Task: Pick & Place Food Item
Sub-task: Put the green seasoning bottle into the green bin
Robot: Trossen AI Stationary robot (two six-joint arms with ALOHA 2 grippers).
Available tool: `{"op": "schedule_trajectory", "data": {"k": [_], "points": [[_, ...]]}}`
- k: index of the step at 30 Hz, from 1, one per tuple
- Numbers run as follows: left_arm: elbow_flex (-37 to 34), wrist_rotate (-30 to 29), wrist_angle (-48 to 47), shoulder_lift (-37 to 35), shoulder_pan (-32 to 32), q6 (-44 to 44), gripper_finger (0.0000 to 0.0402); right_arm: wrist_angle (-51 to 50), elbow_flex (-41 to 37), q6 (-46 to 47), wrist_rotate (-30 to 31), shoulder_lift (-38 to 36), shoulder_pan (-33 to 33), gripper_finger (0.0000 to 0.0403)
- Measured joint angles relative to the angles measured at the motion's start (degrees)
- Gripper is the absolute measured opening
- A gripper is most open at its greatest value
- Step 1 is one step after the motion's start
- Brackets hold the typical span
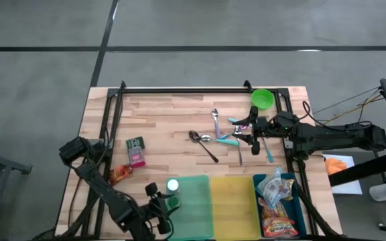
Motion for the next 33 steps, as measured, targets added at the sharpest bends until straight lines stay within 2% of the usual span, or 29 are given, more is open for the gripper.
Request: {"op": "schedule_trajectory", "data": {"k": [8,17,28,33], "points": [[-3.2,-0.2,4.3,0.0,0.0,0.0,0.0199,0.0,0.0,0.0,0.0,0.0,0.0,0.0221],[-3.4,-0.1,4.7,0.0,0.0,0.1,0.0205,0.0,0.0,0.0,0.0,0.0,0.0,0.0221],[-3.4,0.1,4.8,-0.1,0.0,0.2,0.0311,0.0,0.0,0.0,0.0,0.0,0.0,0.0221],[-3.2,0.1,6.0,-0.3,0.0,0.2,0.0335,0.0,0.0,0.0,0.0,0.0,0.0,0.0221]]}}
